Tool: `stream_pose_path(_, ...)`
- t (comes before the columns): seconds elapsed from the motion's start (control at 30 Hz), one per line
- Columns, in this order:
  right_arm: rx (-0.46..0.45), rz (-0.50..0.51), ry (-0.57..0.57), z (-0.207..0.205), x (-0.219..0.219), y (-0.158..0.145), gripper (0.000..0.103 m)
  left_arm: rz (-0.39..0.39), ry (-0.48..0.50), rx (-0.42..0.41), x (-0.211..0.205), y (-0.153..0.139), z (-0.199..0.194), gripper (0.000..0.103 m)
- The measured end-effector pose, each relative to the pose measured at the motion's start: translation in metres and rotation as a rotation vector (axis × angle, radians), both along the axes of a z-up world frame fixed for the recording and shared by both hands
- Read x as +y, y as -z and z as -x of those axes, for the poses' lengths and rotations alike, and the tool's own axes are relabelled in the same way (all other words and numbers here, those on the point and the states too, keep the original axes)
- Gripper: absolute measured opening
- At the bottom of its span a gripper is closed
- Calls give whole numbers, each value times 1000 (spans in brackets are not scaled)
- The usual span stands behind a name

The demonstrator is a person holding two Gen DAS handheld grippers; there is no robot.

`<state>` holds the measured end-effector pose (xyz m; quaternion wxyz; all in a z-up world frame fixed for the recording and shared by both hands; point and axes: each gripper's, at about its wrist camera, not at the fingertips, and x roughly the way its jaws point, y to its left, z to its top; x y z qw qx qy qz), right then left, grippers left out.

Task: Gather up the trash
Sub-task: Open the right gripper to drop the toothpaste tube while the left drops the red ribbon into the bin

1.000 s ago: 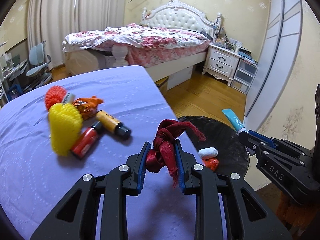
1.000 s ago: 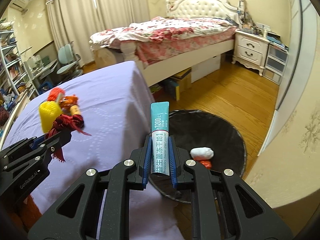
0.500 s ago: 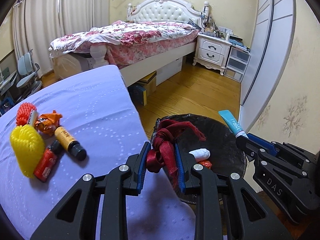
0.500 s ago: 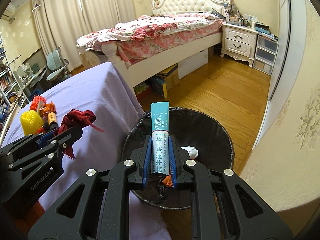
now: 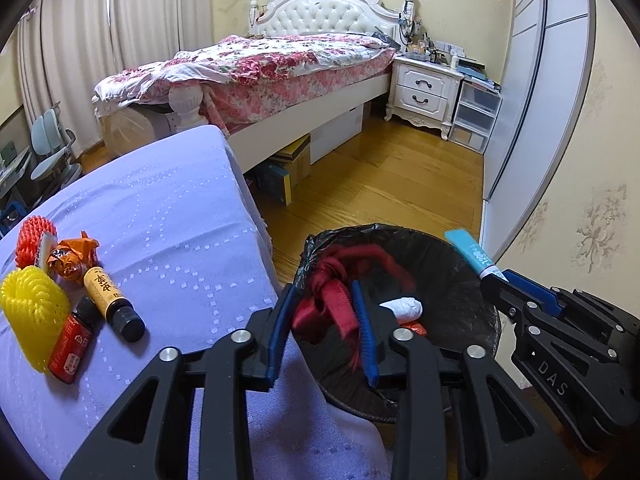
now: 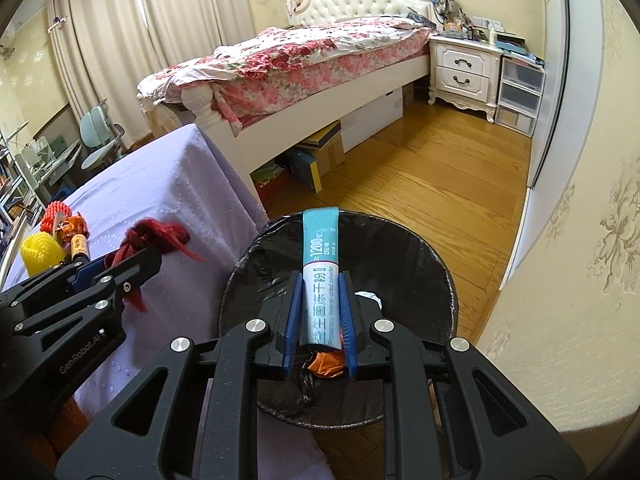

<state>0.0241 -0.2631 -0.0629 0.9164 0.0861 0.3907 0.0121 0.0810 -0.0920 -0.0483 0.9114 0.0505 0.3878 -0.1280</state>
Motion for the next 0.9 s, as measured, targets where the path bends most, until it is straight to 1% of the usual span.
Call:
stream_pose_path(0.03,2,0,5,0,-1,1,20,0,-3,-3,0,0,0,48)
stream_pose_path(0.07,4,1,11,1,-2,2,27,0,-8,-7,0,-1,1,59)
stream_pose_path(0.13,1,2,22,1,-4,2,34,4,-10,-17,1,-2,2,66)
stream_pose_path(0.23,0,6,32,2,-6,1,35,-2,-14,-33,2,-5,5,71)
stream_pose_path(0.37,-7,11,38,3,-5,-2,42,-8,-29,-49,7,-8,10,73)
stream_pose_path(0.57,-8,15,16,6,3,-6,43,-12,-72,-58,26,-11,17,73)
stream_pose_path(0.9,-8,0,-63,11,39,-13,44,-17,-181,-65,79,-17,33,73)
